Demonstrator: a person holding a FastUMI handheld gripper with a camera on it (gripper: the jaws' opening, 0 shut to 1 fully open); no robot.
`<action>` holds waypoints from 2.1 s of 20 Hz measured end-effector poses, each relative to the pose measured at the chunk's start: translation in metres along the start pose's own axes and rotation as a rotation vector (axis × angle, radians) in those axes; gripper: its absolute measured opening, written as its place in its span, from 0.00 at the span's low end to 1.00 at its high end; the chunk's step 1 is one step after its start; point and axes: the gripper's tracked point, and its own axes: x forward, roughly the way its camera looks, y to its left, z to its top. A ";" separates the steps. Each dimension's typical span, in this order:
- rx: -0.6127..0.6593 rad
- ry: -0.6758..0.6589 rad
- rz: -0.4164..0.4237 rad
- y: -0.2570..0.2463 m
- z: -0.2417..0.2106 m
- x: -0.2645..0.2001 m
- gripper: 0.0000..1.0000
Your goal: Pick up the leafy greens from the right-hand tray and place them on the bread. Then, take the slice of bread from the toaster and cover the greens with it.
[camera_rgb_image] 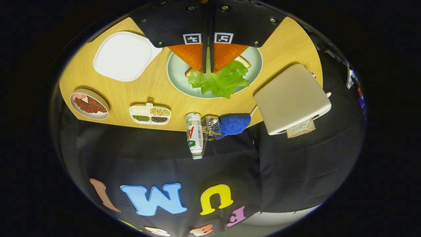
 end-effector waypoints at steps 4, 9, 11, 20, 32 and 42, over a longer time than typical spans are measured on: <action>-0.030 0.009 -0.008 0.001 -0.006 0.001 0.00; -0.046 -0.040 0.014 0.006 0.004 -0.009 0.19; -0.032 -0.106 0.016 0.008 0.017 -0.022 0.20; -0.058 -0.303 -0.148 0.036 0.062 -0.068 0.21; -0.051 -0.431 -0.128 0.134 0.088 -0.055 0.25; 0.031 -0.432 -0.067 0.218 0.113 -0.018 0.25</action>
